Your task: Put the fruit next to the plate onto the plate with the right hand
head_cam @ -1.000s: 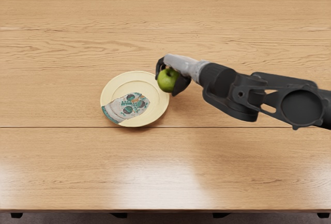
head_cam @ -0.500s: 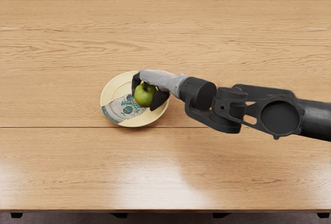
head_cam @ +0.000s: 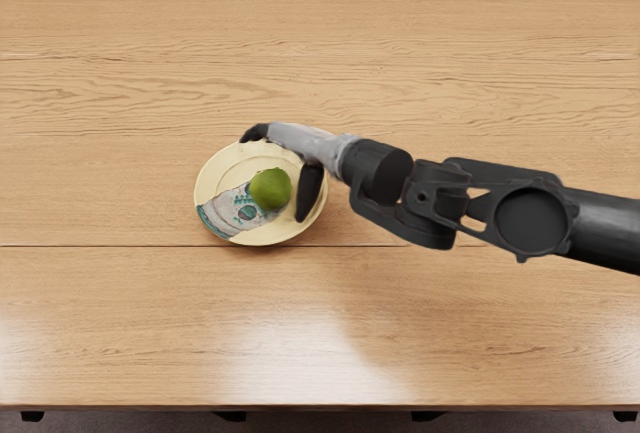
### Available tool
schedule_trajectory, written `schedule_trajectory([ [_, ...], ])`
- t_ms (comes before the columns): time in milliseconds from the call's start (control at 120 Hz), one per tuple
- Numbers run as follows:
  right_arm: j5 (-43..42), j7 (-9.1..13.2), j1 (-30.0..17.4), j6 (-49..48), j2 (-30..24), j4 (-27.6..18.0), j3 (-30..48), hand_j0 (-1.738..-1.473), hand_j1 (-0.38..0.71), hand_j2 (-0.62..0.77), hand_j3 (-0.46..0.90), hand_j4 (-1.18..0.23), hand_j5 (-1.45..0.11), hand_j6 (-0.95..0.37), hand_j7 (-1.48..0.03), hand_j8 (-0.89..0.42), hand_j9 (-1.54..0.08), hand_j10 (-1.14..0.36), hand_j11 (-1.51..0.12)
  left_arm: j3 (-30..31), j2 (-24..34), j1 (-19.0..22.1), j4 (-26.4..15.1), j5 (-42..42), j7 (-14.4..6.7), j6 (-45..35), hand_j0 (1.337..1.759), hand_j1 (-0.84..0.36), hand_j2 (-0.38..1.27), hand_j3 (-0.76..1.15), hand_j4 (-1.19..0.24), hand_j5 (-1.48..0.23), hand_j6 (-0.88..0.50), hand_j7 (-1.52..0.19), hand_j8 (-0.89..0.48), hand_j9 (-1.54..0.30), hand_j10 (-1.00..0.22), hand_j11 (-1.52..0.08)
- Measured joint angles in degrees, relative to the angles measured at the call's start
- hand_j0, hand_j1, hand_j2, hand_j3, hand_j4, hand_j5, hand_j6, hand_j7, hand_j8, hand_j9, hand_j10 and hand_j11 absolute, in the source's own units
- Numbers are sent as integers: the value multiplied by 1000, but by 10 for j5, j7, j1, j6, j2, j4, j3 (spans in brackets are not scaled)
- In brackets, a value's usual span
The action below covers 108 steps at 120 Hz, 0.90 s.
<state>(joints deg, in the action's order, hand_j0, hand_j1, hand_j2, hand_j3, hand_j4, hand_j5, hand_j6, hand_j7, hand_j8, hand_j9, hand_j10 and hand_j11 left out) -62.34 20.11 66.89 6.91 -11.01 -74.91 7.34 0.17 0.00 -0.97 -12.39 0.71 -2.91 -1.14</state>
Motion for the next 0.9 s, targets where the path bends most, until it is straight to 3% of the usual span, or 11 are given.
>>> schedule_trajectory([
  [100,18,25,1,-37,-13,-1,50,-1656,-221,21,0,-115,-213,-74,-202,-83,-208,-138,-208,0,0,0,0,0,0,0,1658,349,0,0,0,0,0,0,0,0,0,0],
  [217,98,43,4,-103,-43,-1,105,-1657,-265,10,0,-75,-134,-53,-127,-58,-131,-89,-131,0,0,0,0,0,0,0,1658,349,0,0,0,0,0,0,0,0,0,0],
  [517,404,53,5,-373,-238,-17,157,-1658,-311,0,0,-34,-51,-29,-50,-30,-51,-37,-50,0,0,0,0,0,0,0,1658,349,0,0,0,0,0,0,0,0,0,0],
  [742,561,65,-7,-414,-375,-19,140,-1658,-322,-2,0,-25,-34,-23,-33,-23,-33,-25,-33,-1,0,0,0,-1,0,0,1658,349,0,0,0,0,0,0,0,0,0,0],
  [900,604,66,-10,-418,-413,-19,128,-1658,-325,-3,0,-22,-29,-21,-28,-21,-28,-22,-28,1,0,0,0,-1,0,0,1658,349,0,0,0,0,0,0,0,0,0,0],
])
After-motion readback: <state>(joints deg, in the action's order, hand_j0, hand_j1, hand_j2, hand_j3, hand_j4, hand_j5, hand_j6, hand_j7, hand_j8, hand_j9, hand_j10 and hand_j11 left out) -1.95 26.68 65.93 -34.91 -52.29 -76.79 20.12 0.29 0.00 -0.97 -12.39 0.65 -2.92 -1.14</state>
